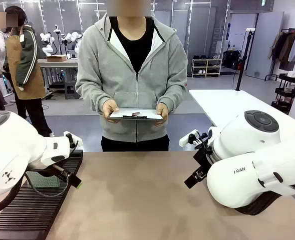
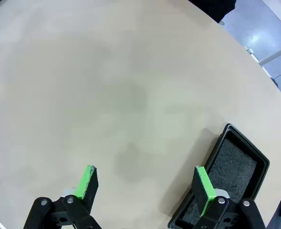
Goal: Inspect the PCB.
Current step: Pick up the Blank PCB and present it to the human.
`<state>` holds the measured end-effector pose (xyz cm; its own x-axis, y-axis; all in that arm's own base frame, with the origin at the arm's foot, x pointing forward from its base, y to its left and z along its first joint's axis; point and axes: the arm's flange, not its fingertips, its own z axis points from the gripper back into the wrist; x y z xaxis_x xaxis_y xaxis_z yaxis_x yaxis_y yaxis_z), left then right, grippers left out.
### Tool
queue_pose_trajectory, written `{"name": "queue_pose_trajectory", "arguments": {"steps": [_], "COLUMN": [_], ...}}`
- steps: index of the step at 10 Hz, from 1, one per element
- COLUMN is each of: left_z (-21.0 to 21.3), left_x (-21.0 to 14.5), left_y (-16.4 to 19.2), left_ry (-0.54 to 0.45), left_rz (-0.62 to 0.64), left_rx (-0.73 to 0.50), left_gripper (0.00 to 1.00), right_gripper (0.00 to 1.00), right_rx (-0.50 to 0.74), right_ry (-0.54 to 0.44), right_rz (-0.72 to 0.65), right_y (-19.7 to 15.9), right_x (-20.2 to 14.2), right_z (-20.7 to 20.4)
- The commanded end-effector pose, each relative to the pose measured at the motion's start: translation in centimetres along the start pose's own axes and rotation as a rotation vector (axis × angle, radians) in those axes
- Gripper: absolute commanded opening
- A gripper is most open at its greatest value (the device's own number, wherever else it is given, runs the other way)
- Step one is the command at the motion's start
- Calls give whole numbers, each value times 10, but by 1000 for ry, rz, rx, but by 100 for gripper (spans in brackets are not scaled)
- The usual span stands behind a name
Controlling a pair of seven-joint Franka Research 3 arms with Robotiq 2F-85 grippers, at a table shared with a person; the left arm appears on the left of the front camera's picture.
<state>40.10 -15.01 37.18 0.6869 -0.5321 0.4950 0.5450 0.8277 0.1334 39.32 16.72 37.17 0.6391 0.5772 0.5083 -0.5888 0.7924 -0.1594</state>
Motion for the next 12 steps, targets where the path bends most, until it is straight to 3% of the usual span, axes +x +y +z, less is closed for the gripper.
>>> {"name": "queue_pose_trajectory", "arguments": {"steps": [1, 11, 12], "left_z": [0, 0, 31], "left_x": [0, 0, 14], "left_y": [0, -1, 4], "left_ry": [0, 0, 37], "left_rz": [-1, -1, 69], "left_rx": [0, 0, -131], "left_gripper": [100, 100, 100], "right_gripper": [100, 100, 100], "right_rx": [0, -1, -4], "right_ry": [0, 0, -27], "right_rz": [0, 3, 16], "right_y": [0, 0, 0], "right_x": [0, 0, 26], "right_z": [0, 0, 37]}}
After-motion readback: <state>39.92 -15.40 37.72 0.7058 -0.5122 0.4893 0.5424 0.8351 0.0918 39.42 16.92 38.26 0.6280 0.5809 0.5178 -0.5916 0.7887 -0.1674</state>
